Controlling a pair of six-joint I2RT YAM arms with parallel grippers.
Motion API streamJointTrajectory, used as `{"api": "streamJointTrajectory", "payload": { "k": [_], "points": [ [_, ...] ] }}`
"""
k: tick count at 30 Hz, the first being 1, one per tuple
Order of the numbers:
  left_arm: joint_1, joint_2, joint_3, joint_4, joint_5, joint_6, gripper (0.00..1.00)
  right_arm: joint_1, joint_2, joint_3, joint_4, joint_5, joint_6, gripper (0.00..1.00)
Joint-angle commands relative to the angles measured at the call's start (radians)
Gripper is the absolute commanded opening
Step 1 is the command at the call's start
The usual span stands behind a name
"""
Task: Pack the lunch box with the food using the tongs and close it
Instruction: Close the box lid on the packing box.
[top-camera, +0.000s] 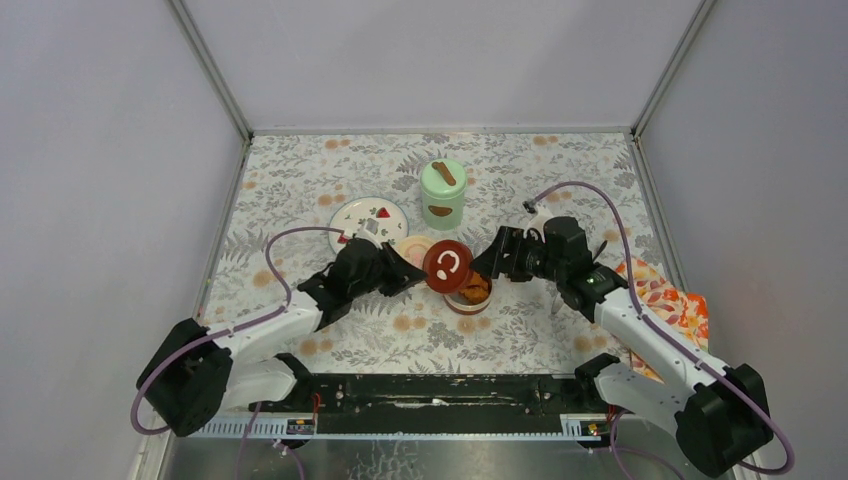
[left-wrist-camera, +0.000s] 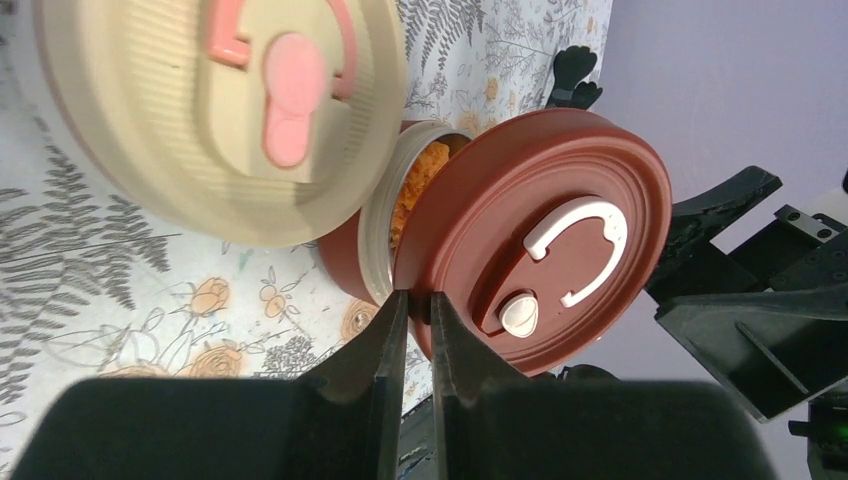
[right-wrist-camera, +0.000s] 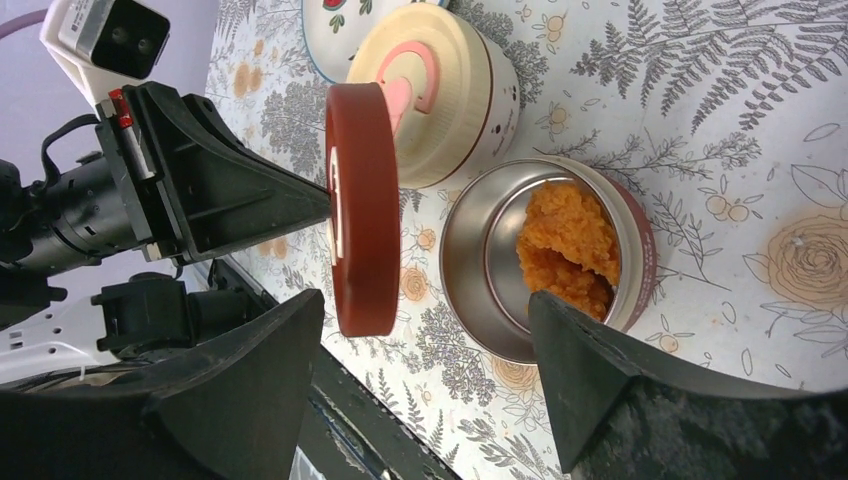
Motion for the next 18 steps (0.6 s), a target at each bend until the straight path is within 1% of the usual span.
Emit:
{"api": "streamJointTrajectory", "payload": {
  "k": [1,7,12,18],
  "points": [
    [-0.050,0.063,0.063,0.084,-0.062,0.004,0.00,0.007,-0.044,-0.030,0.017,0.065,0.012,0.82],
    [-0.094,0.141,0.119,0.049,-0.083,0.029,0.00,0.007,-0.087,-0.085,0.002,0.140,0.018,0.82],
    [-0.114,0.172,0.151,0.000,-0.108,0.052,0.00,0.007,-0.091,-0.127,0.041,0.101,0.047,0.79],
    [-0.123,0.192,0.170,-0.040,-0.117,0.059,0.00,0.006,-0.076,-0.178,0.159,0.050,0.083,0.70]
  ]
}}
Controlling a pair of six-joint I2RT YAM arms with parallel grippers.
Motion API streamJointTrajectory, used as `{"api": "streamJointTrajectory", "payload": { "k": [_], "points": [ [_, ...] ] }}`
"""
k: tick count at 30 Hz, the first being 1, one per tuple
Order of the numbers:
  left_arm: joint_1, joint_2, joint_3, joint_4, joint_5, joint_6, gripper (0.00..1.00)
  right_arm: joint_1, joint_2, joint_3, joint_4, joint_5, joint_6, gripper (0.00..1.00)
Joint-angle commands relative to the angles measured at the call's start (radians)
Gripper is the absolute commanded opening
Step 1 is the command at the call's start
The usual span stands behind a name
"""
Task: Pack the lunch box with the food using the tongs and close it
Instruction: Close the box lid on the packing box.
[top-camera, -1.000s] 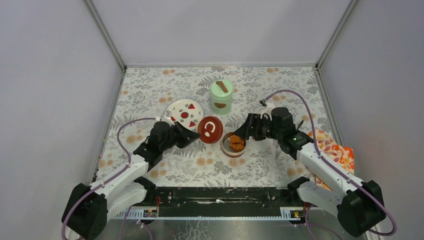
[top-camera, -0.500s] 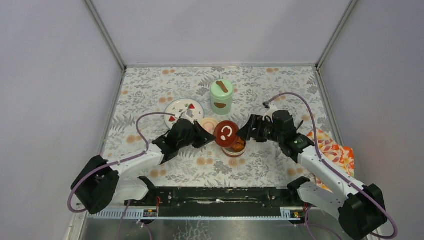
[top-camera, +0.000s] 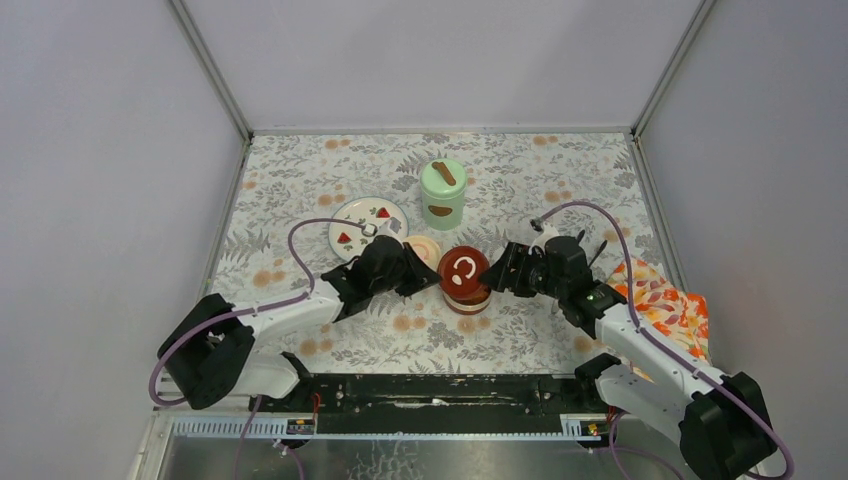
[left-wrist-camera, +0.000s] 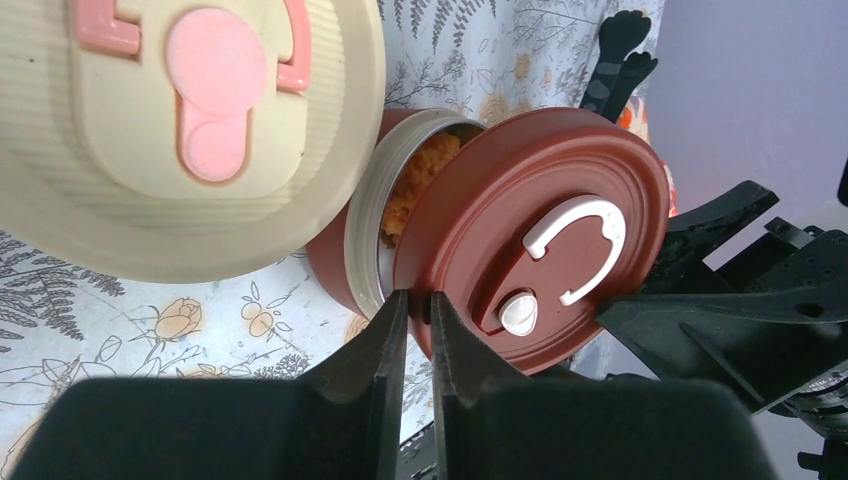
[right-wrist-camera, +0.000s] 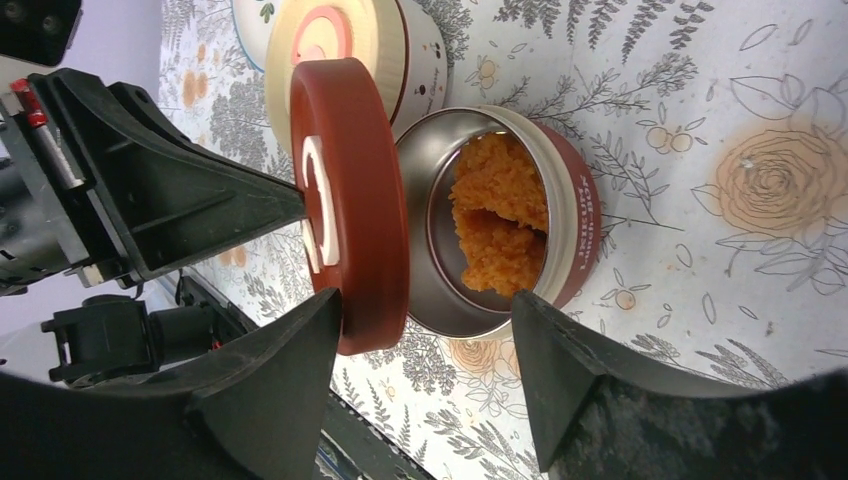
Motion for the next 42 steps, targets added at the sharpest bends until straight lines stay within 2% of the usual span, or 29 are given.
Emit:
{"api": "streamJointTrajectory", "payload": {
  "k": [1,10,22,26,35,38,42],
  "points": [
    [-0.010,0.016,0.045,-0.025,-0.036,0.027,0.00,0.004,0.003,-0.025,0.135,-0.046,0.039,0.69],
    [-0.018,0.039,0.072,-0.047,-0.029,0.038,0.00,-0.002,0.055,-0.071,0.265,-0.109,0.069,0.58],
    [-0.018,0.045,0.082,-0.062,-0.025,0.041,0.02,-0.036,0.044,-0.096,0.297,-0.155,0.092,0.25],
    [-0.018,0.020,0.082,-0.066,-0.036,0.049,0.12,-0.058,0.066,-0.097,0.302,-0.197,0.124,0.11],
    [-0.019,-0.092,0.052,-0.073,-0.094,0.066,0.54,-0.153,0.127,-0.092,0.305,-0.337,0.218,0.05],
    [-0.018,-0.115,0.044,-0.075,-0.096,0.071,0.61,-0.188,0.154,-0.091,0.304,-0.385,0.238,0.03],
    [-0.019,-0.105,0.041,-0.074,-0.086,0.073,0.66,-0.207,0.182,-0.085,0.293,-0.422,0.242,0.02]
  ]
}}
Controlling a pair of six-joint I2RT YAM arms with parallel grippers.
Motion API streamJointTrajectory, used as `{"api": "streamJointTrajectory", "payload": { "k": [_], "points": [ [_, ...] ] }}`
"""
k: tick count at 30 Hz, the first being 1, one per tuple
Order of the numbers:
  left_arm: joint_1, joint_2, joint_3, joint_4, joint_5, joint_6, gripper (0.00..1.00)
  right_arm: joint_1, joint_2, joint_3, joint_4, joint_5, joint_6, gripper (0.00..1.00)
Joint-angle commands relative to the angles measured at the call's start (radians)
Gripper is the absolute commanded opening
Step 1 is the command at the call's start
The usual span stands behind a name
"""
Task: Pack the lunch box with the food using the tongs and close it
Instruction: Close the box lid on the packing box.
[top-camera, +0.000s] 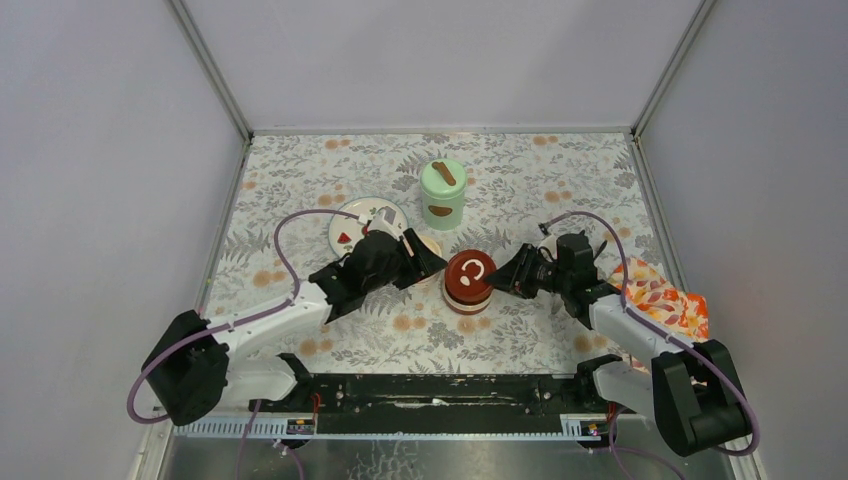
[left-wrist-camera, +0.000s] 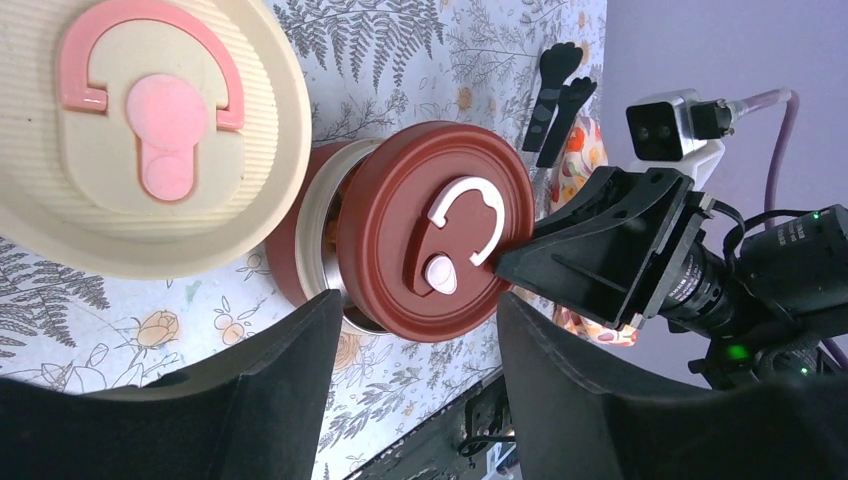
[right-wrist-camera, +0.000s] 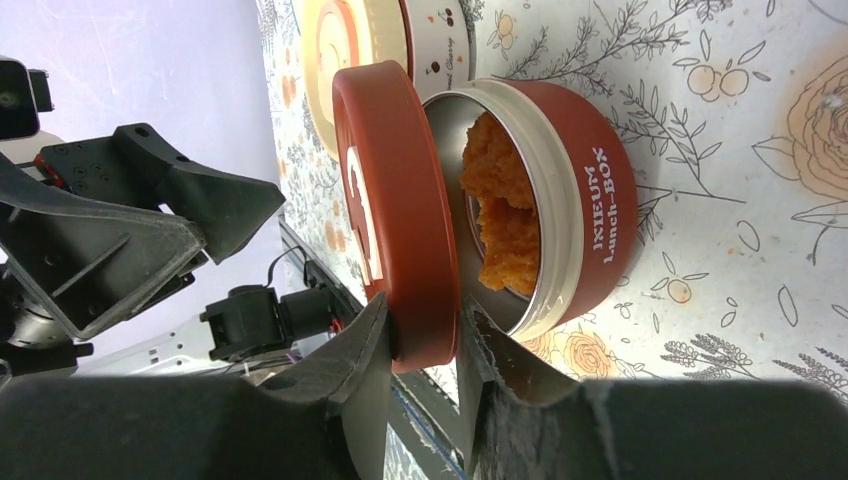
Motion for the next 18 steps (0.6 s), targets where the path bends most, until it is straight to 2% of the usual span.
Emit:
{"api": "streamJointTrajectory", "payload": {
  "k": [1,9,18],
  "points": [
    [-0.004,0.012,-0.008,0.009,-0.019,0.021,0.67,-0.021,0.018,0.017,0.039,-0.101,0.031,0.03],
    [-0.009,0.081,0.025,0.009,-0.017,0.042,0.69,-0.034,0.069,0.021,0.025,-0.138,0.034,0.02],
    [-0.020,0.156,0.059,0.008,-0.015,0.060,0.65,-0.046,0.092,0.010,0.048,-0.151,0.051,0.03]
  ]
}}
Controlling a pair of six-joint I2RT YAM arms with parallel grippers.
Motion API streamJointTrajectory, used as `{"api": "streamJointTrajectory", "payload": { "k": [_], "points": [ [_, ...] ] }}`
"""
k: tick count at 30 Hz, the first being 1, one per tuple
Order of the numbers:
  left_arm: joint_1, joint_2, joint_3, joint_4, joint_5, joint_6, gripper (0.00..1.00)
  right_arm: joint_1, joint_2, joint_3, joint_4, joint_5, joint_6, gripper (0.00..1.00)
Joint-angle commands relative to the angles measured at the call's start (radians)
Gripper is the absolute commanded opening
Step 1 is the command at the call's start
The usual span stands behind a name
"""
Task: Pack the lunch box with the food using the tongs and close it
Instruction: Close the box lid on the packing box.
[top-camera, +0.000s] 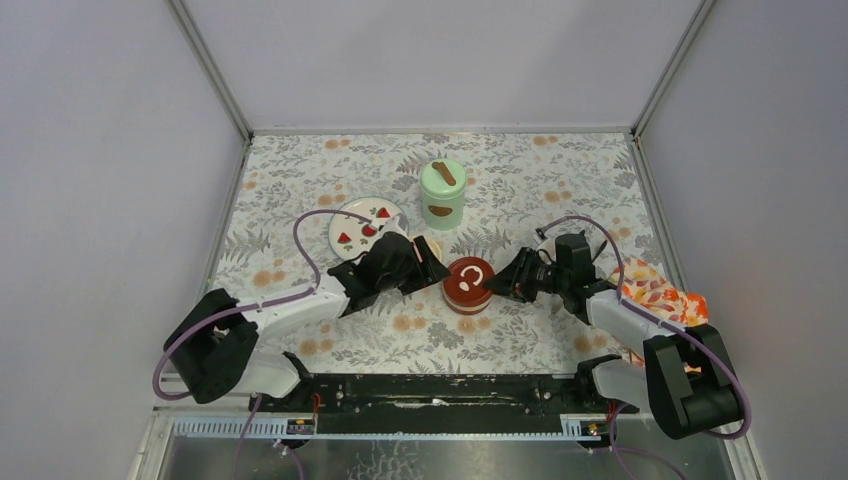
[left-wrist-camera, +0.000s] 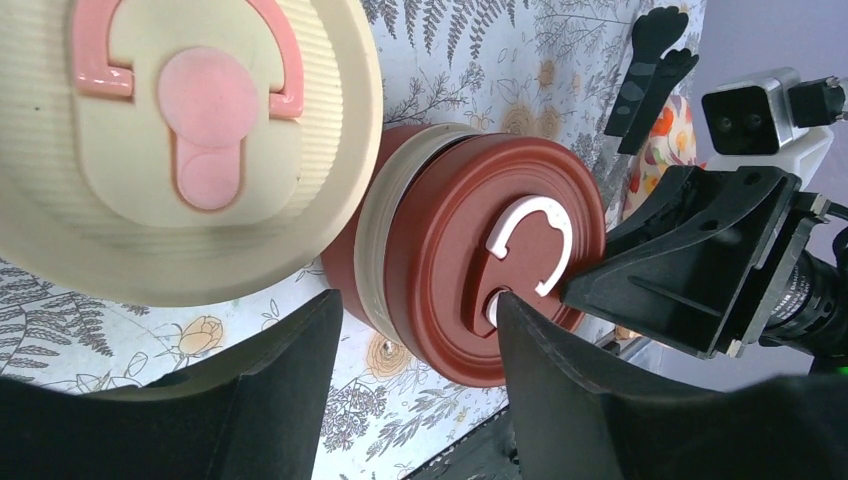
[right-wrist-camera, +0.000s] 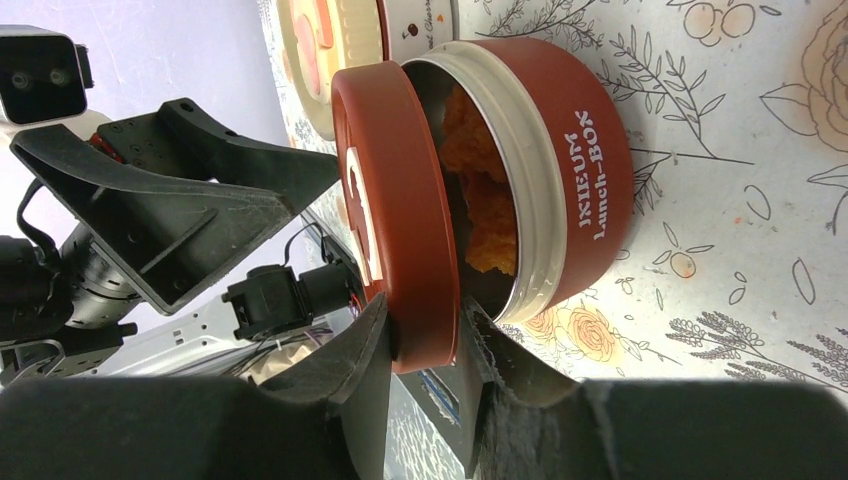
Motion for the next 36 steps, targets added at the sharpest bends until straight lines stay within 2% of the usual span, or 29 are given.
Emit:
{"api": "streamJointTrajectory", "payload": {
  "k": [1,8,16,19,33,36],
  "points": [
    [-0.011,0.019,0.048,0.009,-0.016,0.034,0.65,-0.016,0.004,0.008,0.051,-0.049,0.017,0.03],
    [-0.022,0.059,0.081,-0.014,-0.025,0.049,0.59,-0.029,0.035,-0.016,0.085,-0.064,0.030,0.07],
    [-0.032,0.104,0.109,-0.043,-0.038,0.058,0.58,-0.031,0.071,-0.024,0.107,-0.077,0.023,0.15],
    [-0.038,0.122,0.120,-0.044,-0.037,0.066,0.54,-0.031,0.077,-0.030,0.111,-0.071,0.023,0.16],
    [-0.047,0.160,0.133,-0.044,-0.019,0.060,0.52,-0.032,0.074,-0.026,0.067,-0.035,-0.022,0.26],
    [-0.049,0.163,0.138,-0.044,-0.012,0.059,0.51,-0.032,0.064,-0.015,0.035,-0.021,-0.044,0.32]
  ]
}}
